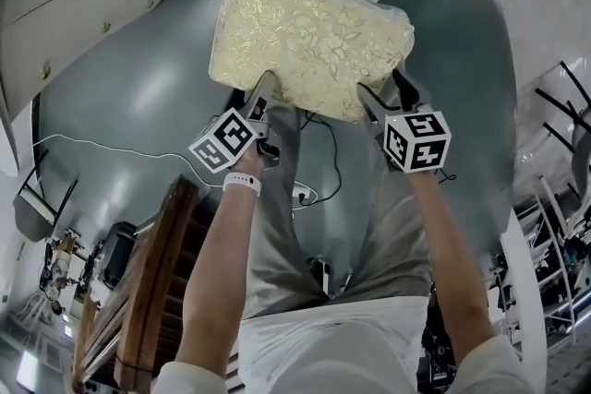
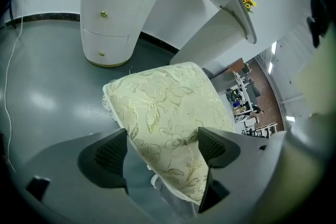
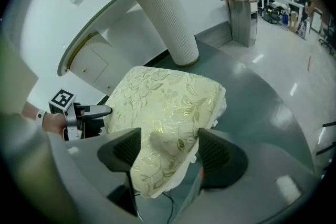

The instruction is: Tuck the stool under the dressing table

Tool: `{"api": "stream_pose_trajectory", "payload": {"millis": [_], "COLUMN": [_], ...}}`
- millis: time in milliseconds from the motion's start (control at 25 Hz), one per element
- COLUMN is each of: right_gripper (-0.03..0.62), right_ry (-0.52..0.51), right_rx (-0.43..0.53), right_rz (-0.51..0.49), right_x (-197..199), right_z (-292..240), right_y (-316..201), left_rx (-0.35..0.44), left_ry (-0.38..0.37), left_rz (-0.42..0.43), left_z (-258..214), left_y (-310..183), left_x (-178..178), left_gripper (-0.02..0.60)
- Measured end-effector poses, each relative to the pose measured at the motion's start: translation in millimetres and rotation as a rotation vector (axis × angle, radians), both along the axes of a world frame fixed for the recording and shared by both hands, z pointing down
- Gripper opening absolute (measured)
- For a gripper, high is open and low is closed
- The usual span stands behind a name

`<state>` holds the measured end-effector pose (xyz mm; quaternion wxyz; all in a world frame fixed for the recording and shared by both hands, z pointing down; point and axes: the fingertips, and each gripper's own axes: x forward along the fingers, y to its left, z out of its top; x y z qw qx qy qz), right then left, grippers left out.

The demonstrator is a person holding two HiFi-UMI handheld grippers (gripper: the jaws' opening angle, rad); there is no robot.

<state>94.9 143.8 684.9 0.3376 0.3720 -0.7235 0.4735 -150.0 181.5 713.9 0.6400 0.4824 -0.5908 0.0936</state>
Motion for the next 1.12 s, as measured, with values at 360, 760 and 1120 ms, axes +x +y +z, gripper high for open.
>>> {"api": "stream_pose_trajectory", "payload": {"millis": [360,760,1120], "right_gripper": [0.339,0.339,0.339], "right_ry": [0.021,-0.032,-0.053], "right_rx": [0.013,-0.020,-0.044], "right_rz": [-0.010,0.047,0.080], "right_x": [1.4,-17.0,-19.4], "right_z": [0.0,-0.4,3.2], "right_y": [6.5,-4.5,-15.7], "left_rx": [0.016,0.075,0.117], "left_ry": [-0.023,-0.053,-0.089], "left_rz": [0.049,0.176,0.343], "left_z": [-7.1,-7.4,-2.5], "left_y": [-14.6,-72.8,-133.8], "left_x": [-3.0,-21.0,-16.2], "left_gripper": [0.405,0.405,0.405]}}
